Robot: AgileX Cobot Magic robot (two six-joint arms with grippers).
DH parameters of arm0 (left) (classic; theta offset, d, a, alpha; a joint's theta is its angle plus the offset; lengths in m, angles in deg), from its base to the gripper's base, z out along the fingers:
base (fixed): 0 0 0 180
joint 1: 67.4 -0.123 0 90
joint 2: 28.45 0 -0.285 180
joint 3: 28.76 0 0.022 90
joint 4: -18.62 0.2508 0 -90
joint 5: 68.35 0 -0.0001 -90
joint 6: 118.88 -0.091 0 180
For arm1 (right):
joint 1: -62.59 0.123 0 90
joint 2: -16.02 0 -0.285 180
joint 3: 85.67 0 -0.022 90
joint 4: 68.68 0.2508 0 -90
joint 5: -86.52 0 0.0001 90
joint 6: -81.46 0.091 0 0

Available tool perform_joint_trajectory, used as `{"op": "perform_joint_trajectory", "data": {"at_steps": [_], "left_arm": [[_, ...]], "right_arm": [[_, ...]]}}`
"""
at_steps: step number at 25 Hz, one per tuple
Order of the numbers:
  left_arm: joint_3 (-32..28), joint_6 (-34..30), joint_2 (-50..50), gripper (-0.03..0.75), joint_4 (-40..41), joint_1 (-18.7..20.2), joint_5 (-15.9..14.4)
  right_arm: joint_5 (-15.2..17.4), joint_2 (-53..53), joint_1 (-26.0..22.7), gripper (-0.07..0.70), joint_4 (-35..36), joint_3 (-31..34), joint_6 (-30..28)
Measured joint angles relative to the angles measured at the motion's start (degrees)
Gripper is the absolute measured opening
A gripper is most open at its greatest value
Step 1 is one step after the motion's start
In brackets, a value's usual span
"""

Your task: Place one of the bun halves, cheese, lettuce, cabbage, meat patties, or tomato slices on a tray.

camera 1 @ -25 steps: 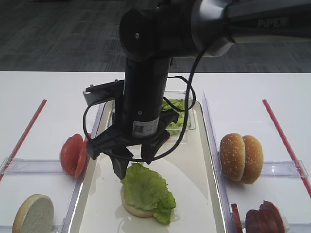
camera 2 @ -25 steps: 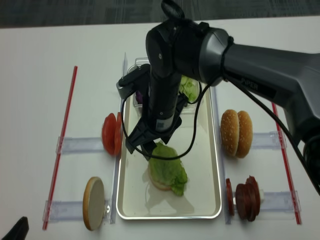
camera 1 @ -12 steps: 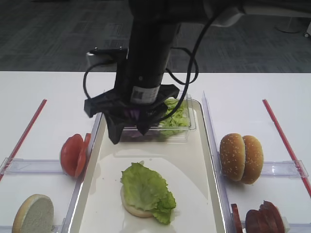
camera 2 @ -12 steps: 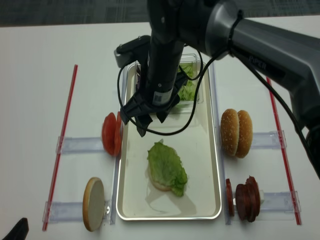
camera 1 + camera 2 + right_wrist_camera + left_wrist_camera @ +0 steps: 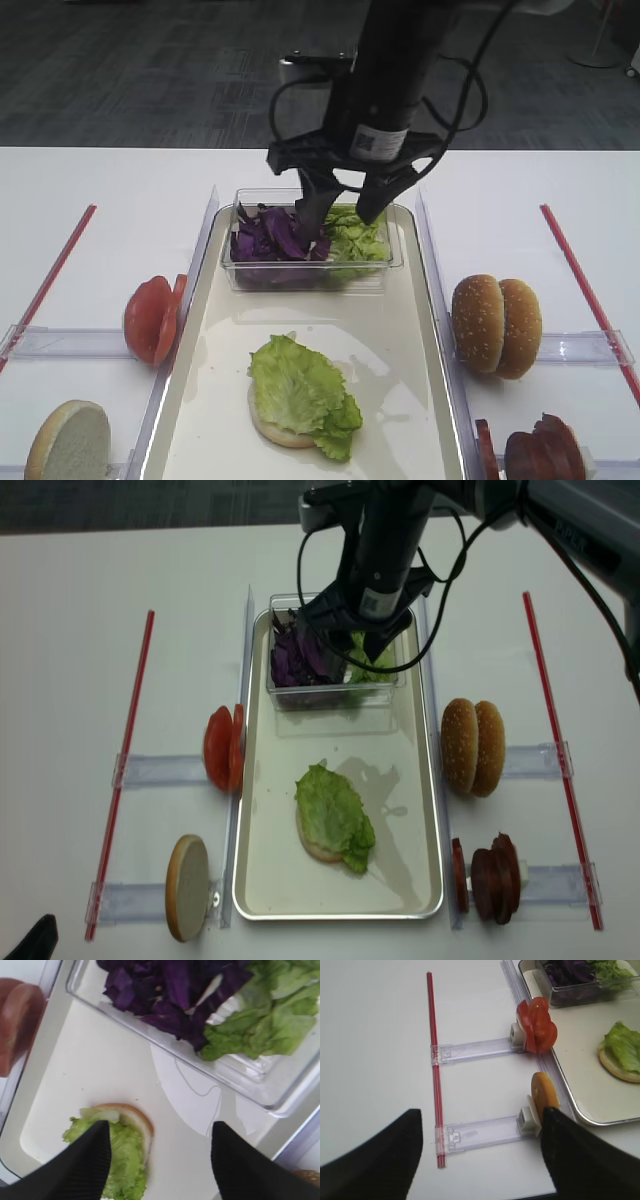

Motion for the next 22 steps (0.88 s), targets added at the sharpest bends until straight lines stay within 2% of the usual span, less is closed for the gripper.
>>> {"op": "perform_joint_trajectory", "data": {"at_steps": [3,10,16,22], "left_arm": [[0.0,0.0,0.0,0.475,0.0,0.0,0.0],[0.0,0.0,0.0,0.475,0.0,0.0,0.0],[0.0,0.0,0.0,0.475,0.0,0.0,0.0],[0.0,0.0,0.0,0.475,0.0,0.0,0.0]], "right_arm": [[0.1,1.51,-3.03,0.468,-1.26,0.0,0.09],[0.19,4.69,-13.74,0.468,-2.39,0.26,0.13],[0.19,7.91,-21.44,0.468,-7.64,5.88,0.1],[0.42,11.37,-25.83,0.468,-8.47,9.71,-1.31]]}}
